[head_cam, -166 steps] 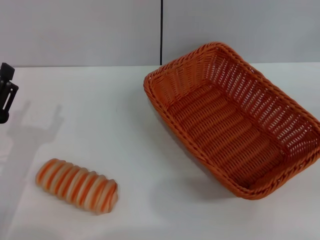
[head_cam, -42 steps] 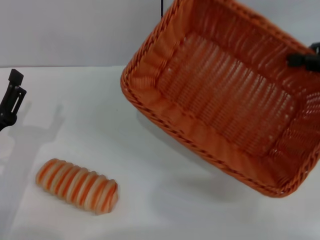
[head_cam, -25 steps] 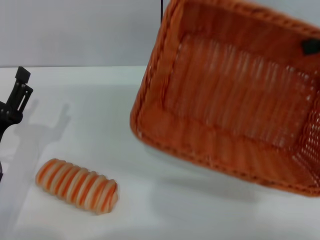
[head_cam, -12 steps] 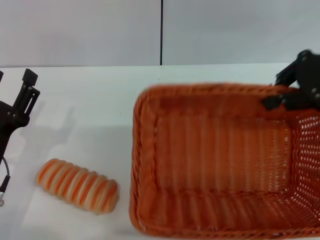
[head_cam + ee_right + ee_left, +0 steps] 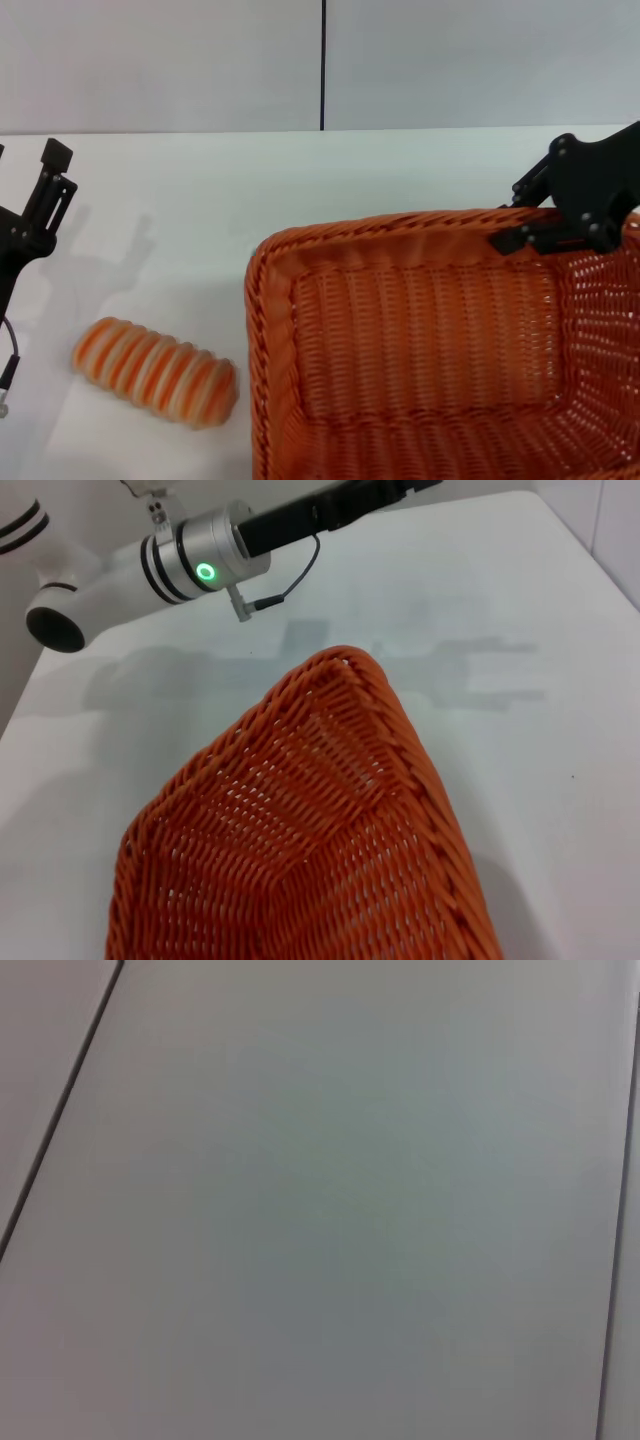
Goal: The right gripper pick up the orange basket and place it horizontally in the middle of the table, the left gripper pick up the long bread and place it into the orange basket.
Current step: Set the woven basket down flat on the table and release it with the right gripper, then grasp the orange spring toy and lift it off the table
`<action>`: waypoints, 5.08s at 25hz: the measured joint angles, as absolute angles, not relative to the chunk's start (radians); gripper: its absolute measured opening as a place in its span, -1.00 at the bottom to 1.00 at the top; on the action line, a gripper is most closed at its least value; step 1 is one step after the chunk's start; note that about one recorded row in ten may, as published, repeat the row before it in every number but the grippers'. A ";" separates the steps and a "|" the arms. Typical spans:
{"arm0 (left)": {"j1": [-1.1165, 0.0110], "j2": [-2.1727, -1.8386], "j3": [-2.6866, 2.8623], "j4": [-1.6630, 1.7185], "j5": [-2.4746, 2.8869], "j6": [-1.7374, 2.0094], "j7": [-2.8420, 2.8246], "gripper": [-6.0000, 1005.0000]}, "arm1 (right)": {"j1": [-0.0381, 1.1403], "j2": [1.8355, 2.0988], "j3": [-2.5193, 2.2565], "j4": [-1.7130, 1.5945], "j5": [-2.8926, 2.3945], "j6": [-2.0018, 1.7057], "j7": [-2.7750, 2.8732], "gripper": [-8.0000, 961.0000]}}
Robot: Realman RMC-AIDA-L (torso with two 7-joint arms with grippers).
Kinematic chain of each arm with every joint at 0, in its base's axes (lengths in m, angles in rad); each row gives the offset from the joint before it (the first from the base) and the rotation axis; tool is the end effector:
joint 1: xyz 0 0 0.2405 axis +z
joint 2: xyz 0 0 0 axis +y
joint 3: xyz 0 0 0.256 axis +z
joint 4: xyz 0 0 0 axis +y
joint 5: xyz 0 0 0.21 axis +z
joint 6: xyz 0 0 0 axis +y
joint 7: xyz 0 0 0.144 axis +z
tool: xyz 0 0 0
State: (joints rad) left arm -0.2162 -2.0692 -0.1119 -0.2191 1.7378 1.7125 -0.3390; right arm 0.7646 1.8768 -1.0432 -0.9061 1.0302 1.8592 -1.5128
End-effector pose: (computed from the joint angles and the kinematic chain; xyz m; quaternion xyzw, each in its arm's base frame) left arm -0.3200 0.2207 -0.0103 -0.6452 -0.2260 -0.4792 0.5505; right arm 0.1793 0.3614 0.0604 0.9977 -0.0452 -0.0160 0.0477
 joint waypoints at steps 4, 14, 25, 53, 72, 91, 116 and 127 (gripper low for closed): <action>-0.213 -2.068 -0.112 -0.219 1.738 1.724 -0.339 0.62 | 0.780 1.886 -1.034 -0.872 1.024 1.835 -1.515 -0.44; -0.217 -2.068 -0.087 -0.219 1.740 1.726 -0.339 0.62 | 0.789 1.922 -0.987 -0.856 1.025 1.757 -1.539 -0.41; -0.217 -2.068 -0.085 -0.209 1.739 1.724 -0.339 0.62 | 0.742 1.946 -0.796 -0.872 1.047 1.650 -1.626 0.17; -0.193 -2.048 0.323 0.378 1.741 1.764 -0.987 0.62 | 0.257 2.063 -0.157 -0.333 1.819 1.487 -2.160 0.17; -0.118 -2.035 0.364 0.403 1.905 1.642 -0.999 0.62 | 0.297 2.063 -0.129 -0.293 1.815 1.406 -2.162 0.17; -0.126 -2.045 0.366 0.405 1.952 1.567 -0.999 0.61 | 0.319 2.058 -0.130 -0.285 1.790 1.402 -2.160 0.17; -0.138 -2.051 0.380 0.388 1.964 1.547 -0.999 0.61 | 0.333 2.057 -0.130 -0.285 1.778 1.382 -2.167 0.17; -0.142 -2.054 0.372 0.388 1.970 1.537 -1.009 0.16 | 0.333 2.058 -0.130 -0.285 1.776 1.377 -2.168 0.17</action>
